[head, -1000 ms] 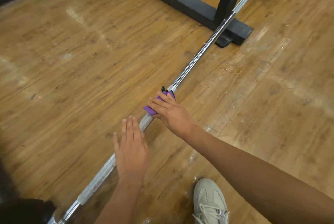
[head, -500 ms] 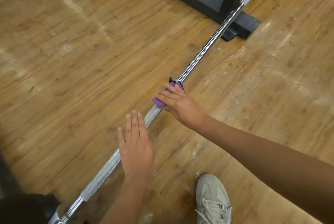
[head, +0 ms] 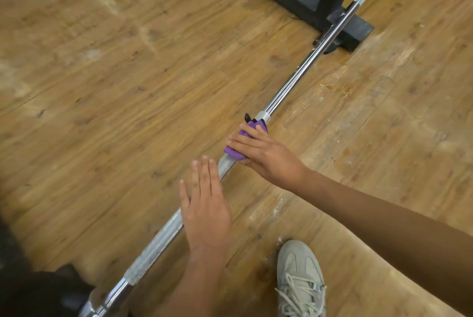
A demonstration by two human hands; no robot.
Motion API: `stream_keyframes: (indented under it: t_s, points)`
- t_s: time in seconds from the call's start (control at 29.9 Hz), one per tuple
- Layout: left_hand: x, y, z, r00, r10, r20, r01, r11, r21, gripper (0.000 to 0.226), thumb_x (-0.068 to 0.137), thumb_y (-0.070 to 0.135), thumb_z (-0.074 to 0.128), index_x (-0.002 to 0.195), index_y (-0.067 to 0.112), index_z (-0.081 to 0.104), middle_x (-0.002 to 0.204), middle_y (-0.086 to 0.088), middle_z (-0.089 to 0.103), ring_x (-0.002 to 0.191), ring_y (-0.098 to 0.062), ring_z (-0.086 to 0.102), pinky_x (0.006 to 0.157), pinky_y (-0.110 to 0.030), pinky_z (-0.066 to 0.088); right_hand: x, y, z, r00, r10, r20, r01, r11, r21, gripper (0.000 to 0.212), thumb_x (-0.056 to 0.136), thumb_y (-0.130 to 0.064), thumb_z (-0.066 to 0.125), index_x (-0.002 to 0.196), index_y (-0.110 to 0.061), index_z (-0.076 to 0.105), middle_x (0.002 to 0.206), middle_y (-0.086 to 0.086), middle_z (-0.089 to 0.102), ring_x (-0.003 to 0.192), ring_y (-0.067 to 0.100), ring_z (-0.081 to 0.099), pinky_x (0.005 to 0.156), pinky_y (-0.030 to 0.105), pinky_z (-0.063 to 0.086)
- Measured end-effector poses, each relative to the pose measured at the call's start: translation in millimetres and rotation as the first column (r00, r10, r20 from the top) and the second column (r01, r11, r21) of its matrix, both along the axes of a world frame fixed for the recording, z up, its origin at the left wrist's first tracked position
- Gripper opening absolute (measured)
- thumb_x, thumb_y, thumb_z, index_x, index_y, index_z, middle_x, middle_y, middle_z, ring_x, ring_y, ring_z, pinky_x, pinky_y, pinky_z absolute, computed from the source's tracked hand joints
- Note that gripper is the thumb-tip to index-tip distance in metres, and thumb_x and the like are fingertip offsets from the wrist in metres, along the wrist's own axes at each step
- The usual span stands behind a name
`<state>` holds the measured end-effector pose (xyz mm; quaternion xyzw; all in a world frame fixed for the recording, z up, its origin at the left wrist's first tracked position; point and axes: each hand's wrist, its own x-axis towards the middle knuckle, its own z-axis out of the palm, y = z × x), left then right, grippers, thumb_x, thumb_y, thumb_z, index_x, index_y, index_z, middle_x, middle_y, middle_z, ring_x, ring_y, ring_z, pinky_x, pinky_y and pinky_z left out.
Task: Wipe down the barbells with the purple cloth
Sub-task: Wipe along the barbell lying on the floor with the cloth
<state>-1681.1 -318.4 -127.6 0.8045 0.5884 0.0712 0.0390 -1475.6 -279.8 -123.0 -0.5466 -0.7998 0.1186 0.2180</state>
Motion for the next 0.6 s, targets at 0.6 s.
stream_keyframes:
  t_s: [0.6]
  points:
    - [10,-30,5,1.0,-0.02,0.007,0.02,0.999,-0.048,0.083,0.09,0.01,0.062,0.16,0.009,0.019,0.168,-0.005,0.015,0.156,-0.022,0.011,0.12,-0.053,0.025,28,0,20,0.993,-0.046,0.107,0.046,0.999,0.001,0.039,0.105,-0.035,0.047,0.129,-0.011,0.064,0.128,-0.003,0.066,0.13,0.021,0.052,0.113,0.042,0.039]
